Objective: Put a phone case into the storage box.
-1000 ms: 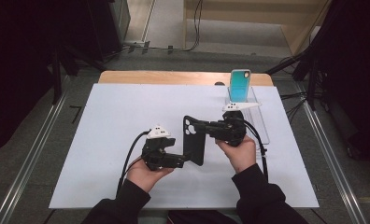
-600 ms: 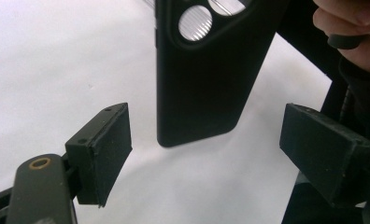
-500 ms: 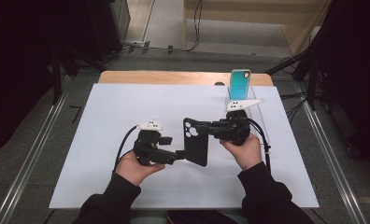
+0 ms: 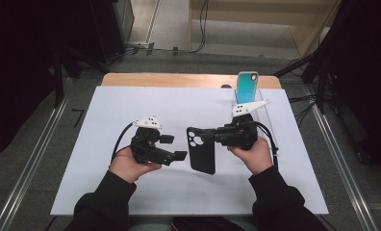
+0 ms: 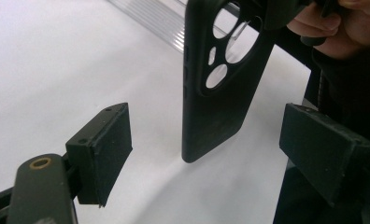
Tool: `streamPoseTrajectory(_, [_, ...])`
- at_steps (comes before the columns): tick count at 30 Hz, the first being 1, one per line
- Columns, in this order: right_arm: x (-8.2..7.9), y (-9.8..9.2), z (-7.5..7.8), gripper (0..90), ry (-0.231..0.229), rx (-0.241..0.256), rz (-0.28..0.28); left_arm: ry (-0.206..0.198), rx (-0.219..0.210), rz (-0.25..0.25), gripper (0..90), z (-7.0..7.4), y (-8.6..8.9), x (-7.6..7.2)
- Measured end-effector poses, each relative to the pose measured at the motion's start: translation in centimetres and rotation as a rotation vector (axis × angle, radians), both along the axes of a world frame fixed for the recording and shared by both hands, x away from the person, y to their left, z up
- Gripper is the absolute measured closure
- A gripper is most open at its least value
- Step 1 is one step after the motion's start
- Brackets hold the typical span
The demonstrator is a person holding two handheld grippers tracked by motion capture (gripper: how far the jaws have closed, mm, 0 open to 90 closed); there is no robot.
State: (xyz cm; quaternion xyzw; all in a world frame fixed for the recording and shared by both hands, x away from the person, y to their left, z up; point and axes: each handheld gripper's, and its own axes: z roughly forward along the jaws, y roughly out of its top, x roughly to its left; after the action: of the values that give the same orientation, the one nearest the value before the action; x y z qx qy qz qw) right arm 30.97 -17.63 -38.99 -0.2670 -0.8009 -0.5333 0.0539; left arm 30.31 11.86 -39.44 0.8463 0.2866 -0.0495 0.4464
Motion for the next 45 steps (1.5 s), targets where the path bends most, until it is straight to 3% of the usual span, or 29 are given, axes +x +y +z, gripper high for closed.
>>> streamPoseTrajectory(3, [-0.2, 0.1, 0.1, 77.1, 0.004, -0.002, 0.018, 0.001, -0.015, -0.018, 17.4, 0.4, 0.1, 0.0])
streamPoseTrajectory(8, [-0.3, 0.5, 0.2, 77.1, -0.006, 0.01, 0.08, -0.039, -0.023, -0.067, 17.5, 0.8, 0.2, 0.2])
streamPoseTrajectory(14, [-0.2, 0.7, 0.1, 77.1, -0.006, 0.024, 0.127, -0.085, -0.053, -0.138, 23.6, 1.2, 0.0, 0.1])
streamPoseTrajectory(18, [-0.4, 1.0, 0.1, 77.1, -0.009, 0.028, 0.152, -0.078, -0.062, -0.152, 28.8, 1.1, -0.3, 0.4])
streamPoseTrajectory(21, [-0.5, 1.2, 0.1, 77.1, -0.019, 0.032, 0.178, -0.1, -0.062, -0.15, 34.2, 1.0, -0.4, 0.4])
streamPoseTrajectory(28, [-0.6, 1.5, -0.1, 77.1, -0.01, 0.049, 0.211, -0.048, -0.068, -0.188, 50.4, 0.6, -0.7, 0.4])
streamPoseTrajectory(31, [-0.5, 1.6, -0.3, 77.1, -0.002, 0.059, 0.231, -0.025, -0.057, -0.214, 67.9, 0.5, -0.8, 0.4])
streamPoseTrajectory(34, [-0.3, 1.5, -0.5, 77.1, 0.007, 0.063, 0.239, 0.024, -0.065, -0.236, 72.0, 0.4, -0.8, 0.6])
streamPoseTrajectory(39, [-0.2, 1.5, -0.7, 76.4, 0.017, 0.071, 0.252, 0.062, -0.057, -0.27, 76.4, 0.4, -0.8, 0.6])
streamPoseTrajectory(45, [-0.2, 1.6, -0.5, 73.7, 0.01, 0.069, 0.244, 0.058, -0.066, -0.266, 77.0, 0.7, -0.6, 0.6])
